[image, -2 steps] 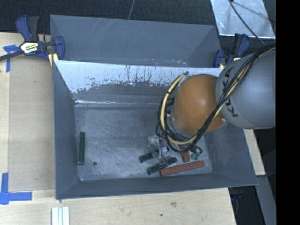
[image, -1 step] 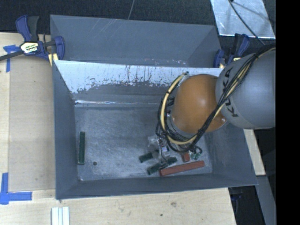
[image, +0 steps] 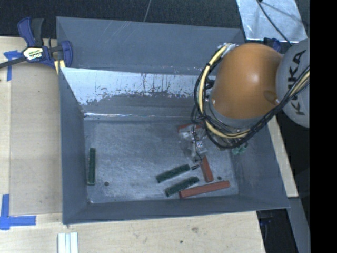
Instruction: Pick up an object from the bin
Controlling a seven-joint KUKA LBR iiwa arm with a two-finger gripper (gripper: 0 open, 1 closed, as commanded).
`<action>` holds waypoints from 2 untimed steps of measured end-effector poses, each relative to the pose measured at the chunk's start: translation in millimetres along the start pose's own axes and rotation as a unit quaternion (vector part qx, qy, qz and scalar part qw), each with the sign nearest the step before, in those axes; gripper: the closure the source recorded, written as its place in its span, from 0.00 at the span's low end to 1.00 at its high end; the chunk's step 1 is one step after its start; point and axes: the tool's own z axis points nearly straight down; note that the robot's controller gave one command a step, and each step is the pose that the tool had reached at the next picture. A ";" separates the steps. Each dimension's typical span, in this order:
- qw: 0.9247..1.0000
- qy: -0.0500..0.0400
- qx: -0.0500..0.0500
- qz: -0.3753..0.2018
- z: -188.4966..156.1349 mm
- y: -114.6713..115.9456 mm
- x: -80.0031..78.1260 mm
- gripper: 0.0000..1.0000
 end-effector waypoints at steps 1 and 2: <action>1.000 0.000 0.000 0.000 0.0 0.0 0.0 1.00; 0.997 0.001 0.000 -0.074 16.6 -11.6 2.1 0.00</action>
Offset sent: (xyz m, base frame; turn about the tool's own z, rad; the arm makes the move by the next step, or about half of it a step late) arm 0.0006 -0.0114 -0.0165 -0.1492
